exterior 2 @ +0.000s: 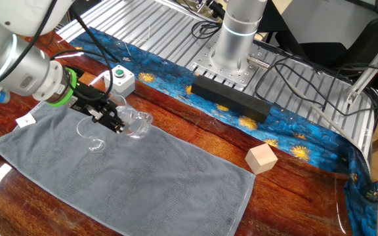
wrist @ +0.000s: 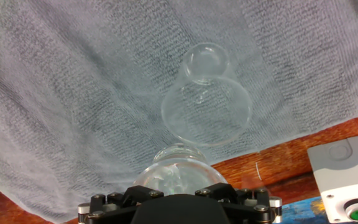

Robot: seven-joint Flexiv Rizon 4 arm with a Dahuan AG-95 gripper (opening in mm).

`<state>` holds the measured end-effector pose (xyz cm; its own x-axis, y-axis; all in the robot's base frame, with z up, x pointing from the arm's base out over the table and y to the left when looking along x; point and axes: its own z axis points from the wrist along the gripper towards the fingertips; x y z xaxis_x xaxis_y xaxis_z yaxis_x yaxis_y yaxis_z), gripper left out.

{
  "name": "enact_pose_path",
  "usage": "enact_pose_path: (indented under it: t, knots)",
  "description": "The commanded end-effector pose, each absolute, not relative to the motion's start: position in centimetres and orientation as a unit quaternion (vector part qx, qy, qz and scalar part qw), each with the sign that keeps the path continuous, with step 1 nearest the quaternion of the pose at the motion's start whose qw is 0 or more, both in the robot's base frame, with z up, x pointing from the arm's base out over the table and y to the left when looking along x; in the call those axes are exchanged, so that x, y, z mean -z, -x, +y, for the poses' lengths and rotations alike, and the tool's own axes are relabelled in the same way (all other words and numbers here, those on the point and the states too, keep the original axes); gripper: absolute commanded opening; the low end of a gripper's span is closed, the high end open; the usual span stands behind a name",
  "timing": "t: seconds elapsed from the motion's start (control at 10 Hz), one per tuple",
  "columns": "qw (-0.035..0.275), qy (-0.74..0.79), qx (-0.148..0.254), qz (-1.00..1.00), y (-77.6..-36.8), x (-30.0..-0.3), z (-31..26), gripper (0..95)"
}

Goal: Pour the water from one cup into another empty cup

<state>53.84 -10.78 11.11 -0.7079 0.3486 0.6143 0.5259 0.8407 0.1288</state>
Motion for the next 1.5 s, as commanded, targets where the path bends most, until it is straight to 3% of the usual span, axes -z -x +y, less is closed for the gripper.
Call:
enact_pose_path:
  t: [0.1, 1.5]
  knots:
    - [0.307, 0.241, 0.153, -0.908, -54.04, -11.33, -10.84, 0.0]
    - [0.340, 0.262, 0.183, -0.885, -53.81, -12.20, -10.96, 0.0]
